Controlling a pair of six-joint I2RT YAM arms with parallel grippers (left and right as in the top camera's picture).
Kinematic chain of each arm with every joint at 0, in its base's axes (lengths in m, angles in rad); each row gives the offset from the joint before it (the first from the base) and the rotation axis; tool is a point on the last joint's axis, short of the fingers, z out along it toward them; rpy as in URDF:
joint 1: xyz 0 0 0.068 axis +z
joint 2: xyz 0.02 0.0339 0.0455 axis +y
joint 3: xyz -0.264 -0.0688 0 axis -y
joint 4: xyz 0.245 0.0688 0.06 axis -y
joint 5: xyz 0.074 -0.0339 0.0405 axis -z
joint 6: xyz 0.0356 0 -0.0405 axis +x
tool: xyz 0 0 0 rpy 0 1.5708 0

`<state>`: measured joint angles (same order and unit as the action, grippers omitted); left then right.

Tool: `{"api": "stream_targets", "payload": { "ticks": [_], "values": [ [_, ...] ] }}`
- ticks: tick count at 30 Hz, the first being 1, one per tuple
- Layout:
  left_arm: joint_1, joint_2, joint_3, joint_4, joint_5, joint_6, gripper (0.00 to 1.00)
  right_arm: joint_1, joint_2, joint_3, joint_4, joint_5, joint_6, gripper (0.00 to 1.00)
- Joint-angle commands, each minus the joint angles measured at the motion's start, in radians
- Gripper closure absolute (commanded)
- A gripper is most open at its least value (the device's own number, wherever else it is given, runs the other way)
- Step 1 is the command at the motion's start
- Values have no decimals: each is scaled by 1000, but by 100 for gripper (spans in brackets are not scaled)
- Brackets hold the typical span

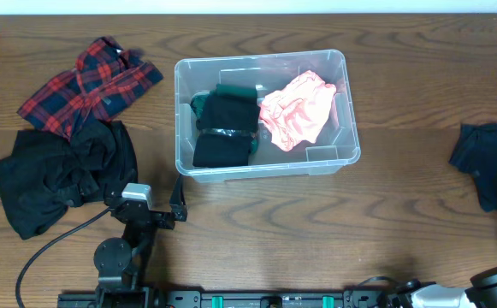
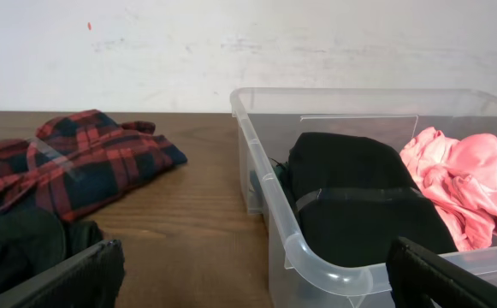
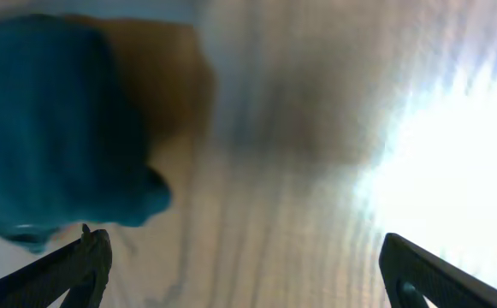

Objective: Pack container

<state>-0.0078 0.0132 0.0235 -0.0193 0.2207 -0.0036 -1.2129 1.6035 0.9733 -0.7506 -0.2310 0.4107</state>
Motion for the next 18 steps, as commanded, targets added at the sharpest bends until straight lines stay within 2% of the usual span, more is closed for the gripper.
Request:
{"api": "stream_targets", "payload": {
  "ticks": [1,18],
  "values": [
    [-3,-1,-19,-32,6,-2,2,-32,0,-20,3,2,25,3],
    [-3,-1,-19,-32,6,-2,2,-61,-1,-21,14,-20,29,1]
  ]
}}
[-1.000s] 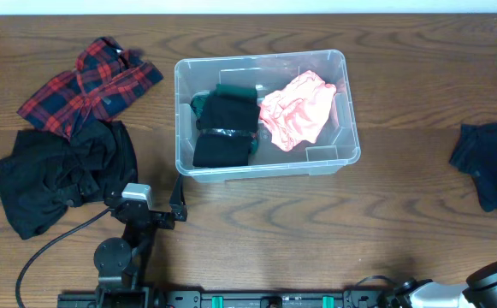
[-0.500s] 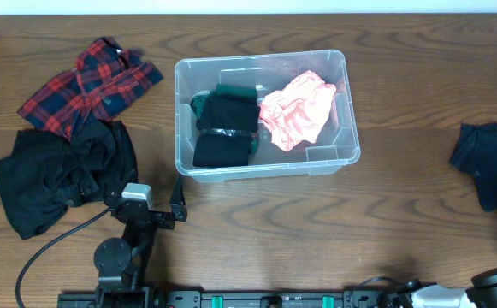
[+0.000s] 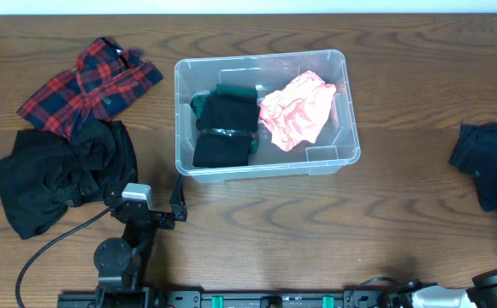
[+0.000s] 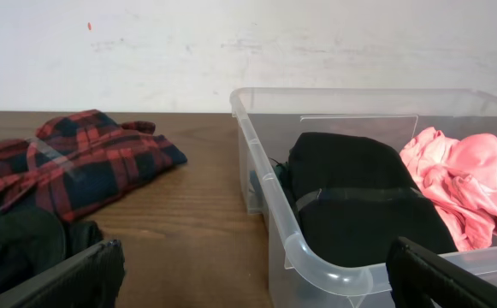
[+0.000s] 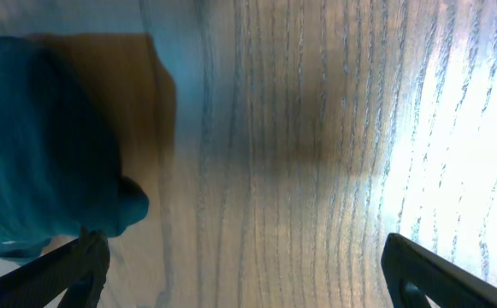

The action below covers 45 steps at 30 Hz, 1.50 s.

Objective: Pack container

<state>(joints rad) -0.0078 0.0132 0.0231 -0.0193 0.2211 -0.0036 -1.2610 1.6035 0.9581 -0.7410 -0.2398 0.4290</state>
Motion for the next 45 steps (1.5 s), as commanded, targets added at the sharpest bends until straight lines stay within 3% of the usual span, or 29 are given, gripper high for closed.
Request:
{"api": "stream_targets", "payload": {
  "ticks": [1,45],
  "values": [
    [-3,-1,-19,-32,6,-2,2,-13,-1,-5,5,-11,11,1],
    [-3,-1,-19,-32,6,-2,2,13,-1,-6,80,-13,-43,3]
  ]
}}
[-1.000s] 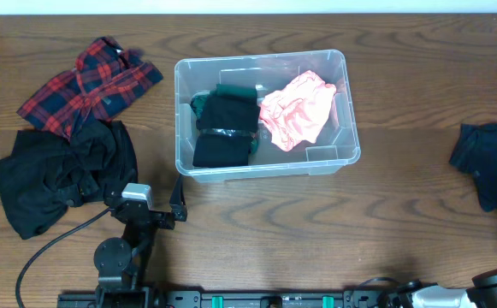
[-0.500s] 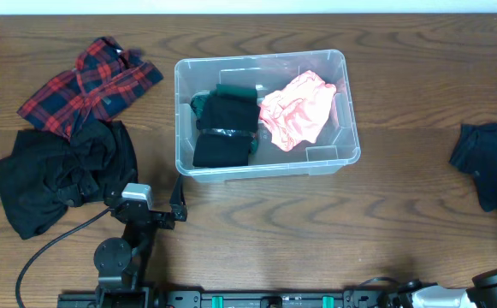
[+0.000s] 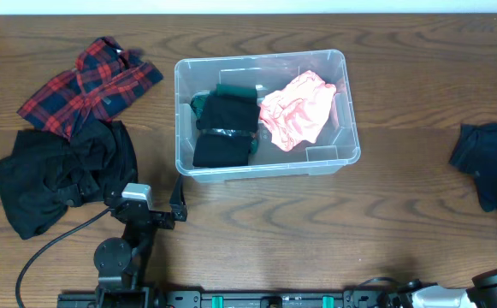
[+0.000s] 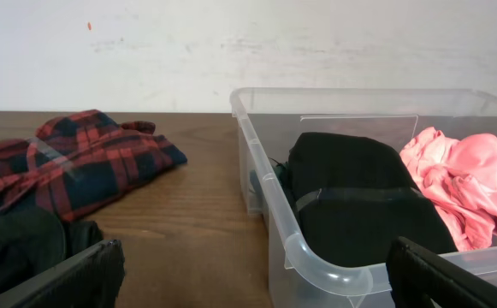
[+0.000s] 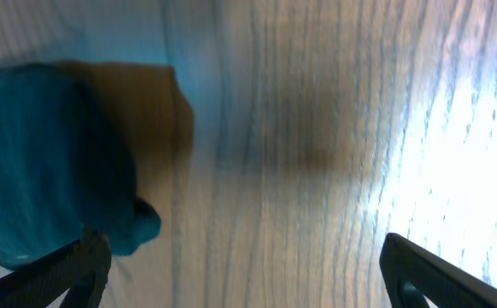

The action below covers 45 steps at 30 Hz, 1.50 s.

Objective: Pack container

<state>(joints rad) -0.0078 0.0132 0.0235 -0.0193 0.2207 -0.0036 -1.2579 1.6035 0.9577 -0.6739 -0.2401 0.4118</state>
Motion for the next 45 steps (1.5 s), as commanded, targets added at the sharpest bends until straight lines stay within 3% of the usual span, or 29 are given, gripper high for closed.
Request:
{"api": "stream_targets", "payload": {
  "ticks": [1,14,26,38,45],
  "values": [
    [-3,-1,-19,-32,6,-2,2,15,-1,-6,29,-12,-29,3],
    [-3,-1,-19,-32,6,-2,2,119,5,-6,199,-23,-96,8],
    [-3,-1,-19,-32,6,-2,2,122,5,-19,214,-66,-100,9],
    [-3,-1,-19,-32,6,-2,2,199,5,-170,451,-105,-97,9],
    [-3,-1,-19,-32,6,-2,2,203,12,-188,510,-84,-86,18]
  ]
}}
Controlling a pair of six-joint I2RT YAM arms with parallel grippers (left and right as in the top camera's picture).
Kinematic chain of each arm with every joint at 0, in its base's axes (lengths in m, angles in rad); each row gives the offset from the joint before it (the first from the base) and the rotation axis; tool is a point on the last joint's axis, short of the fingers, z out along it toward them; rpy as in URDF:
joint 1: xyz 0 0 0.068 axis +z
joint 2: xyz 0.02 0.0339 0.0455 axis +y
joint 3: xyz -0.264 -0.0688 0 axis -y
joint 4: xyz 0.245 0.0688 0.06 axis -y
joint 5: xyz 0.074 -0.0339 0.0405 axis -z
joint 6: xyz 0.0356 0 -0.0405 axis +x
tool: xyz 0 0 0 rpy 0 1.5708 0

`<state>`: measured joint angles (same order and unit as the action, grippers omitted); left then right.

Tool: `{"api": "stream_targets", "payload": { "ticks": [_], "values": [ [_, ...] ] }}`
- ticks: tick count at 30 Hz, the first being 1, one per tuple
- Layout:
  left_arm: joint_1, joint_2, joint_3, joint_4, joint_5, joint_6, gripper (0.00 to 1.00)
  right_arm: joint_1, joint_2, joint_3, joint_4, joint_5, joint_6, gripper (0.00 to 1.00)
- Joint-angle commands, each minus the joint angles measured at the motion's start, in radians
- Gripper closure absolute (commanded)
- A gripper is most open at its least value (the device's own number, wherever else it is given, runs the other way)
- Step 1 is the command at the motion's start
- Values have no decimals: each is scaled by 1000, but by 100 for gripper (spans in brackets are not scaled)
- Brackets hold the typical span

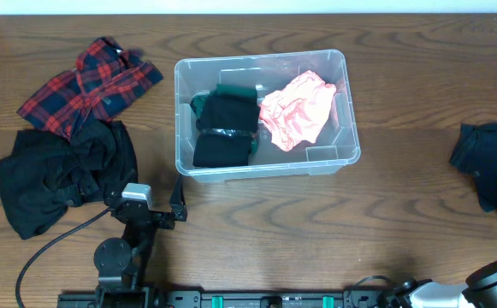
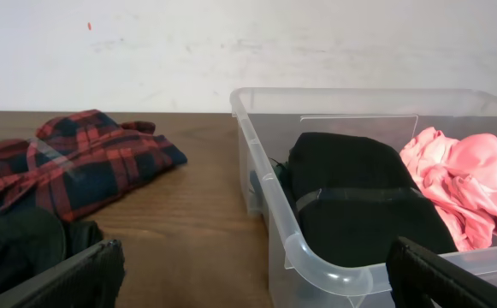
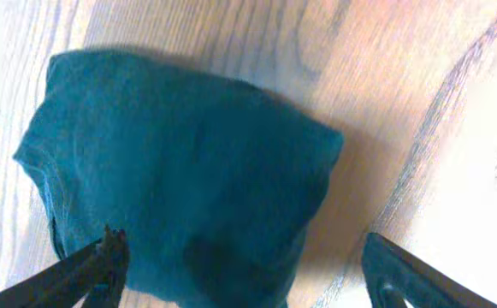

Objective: Pack container

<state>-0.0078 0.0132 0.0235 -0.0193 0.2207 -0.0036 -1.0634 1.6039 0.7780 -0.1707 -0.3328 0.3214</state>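
Note:
A clear plastic container (image 1: 266,168) stands mid-table with a folded black garment (image 1: 226,128) and a crumpled pink garment (image 1: 297,108) inside; both also show in the left wrist view as black garment (image 2: 359,198) and pink garment (image 2: 462,180). My left gripper (image 2: 252,272) is open near the container's front left corner, empty. A dark teal garment (image 3: 180,171) lies at the table's far right (image 1: 485,160). My right gripper (image 3: 244,272) is open above it, with the cloth between and below its fingers.
A red plaid shirt (image 1: 90,83) and a black garment heap (image 1: 60,175) lie left of the container. The plaid shirt (image 2: 73,162) also shows in the left wrist view. The right arm is at the right frame edge.
My right gripper has moved over the dark teal garment, which now fills the middle of its view instead of the left edge. The left gripper and the container have not changed.
At each earlier moment my right gripper was open over bare wood with the teal garment at the left of its view, shifting slightly. Now it is over the garment. The left arm has stayed still by the container throughout.

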Motion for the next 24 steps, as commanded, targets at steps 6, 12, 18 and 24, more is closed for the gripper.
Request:
{"api": "stream_targets", "payload": {
  "ticks": [6,12,18,24],
  "values": [
    [-3,-1,-19,-32,6,-2,2,14,79,-9,33,14,23,25],
    [-3,-1,-19,-32,6,-2,2,36,149,-9,69,10,22,28],
    [-3,-1,-19,-32,6,-2,2,77,159,-8,135,-9,22,45],
    [-3,-1,-19,-32,6,-2,2,141,156,-1,194,-127,62,99]
  ]
}}
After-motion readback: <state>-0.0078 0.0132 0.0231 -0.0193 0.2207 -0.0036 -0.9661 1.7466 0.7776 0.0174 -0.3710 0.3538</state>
